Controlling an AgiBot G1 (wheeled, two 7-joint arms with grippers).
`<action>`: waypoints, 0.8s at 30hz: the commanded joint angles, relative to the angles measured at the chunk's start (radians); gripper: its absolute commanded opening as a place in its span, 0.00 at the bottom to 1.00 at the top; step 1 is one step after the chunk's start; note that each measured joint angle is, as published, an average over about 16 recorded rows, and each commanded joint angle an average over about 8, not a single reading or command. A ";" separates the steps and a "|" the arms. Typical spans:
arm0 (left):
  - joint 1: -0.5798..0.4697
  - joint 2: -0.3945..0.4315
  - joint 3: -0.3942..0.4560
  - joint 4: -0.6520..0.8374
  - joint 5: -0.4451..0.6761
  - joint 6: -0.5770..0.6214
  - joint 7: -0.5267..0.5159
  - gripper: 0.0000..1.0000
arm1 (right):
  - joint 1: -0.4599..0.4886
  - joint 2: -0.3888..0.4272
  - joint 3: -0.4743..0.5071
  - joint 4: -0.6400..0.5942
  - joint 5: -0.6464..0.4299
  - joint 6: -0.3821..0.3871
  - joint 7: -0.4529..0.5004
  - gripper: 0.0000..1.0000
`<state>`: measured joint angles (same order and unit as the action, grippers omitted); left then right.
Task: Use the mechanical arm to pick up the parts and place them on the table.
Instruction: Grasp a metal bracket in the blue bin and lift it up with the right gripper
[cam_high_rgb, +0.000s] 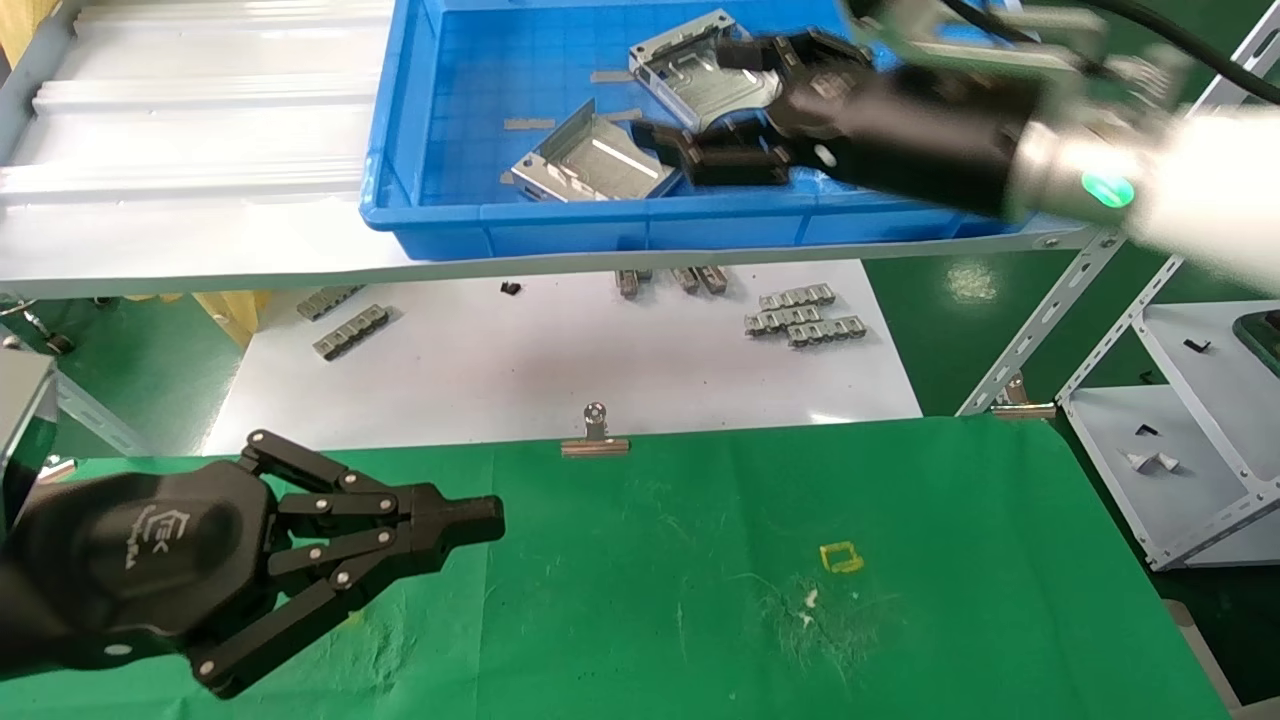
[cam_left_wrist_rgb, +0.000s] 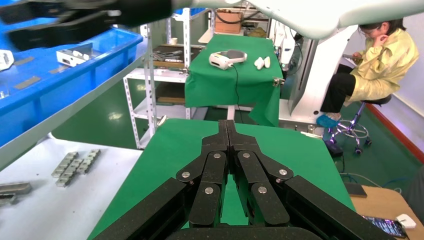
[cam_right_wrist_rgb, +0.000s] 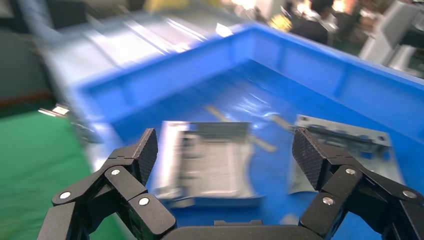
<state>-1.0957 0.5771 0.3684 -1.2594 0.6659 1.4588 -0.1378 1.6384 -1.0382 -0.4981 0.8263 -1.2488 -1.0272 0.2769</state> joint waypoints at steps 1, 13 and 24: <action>0.000 0.000 0.000 0.000 0.000 0.000 0.000 0.00 | 0.067 -0.061 -0.038 -0.081 -0.070 0.040 0.003 0.74; 0.000 0.000 0.000 0.000 0.000 0.000 0.000 0.00 | 0.286 -0.311 -0.156 -0.483 -0.255 0.226 0.036 0.00; 0.000 0.000 0.000 0.000 0.000 0.000 0.000 0.00 | 0.299 -0.331 -0.293 -0.491 -0.261 0.301 0.153 0.00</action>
<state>-1.0957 0.5770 0.3686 -1.2594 0.6657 1.4588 -0.1377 1.9357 -1.3681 -0.7844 0.3335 -1.5019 -0.7248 0.4246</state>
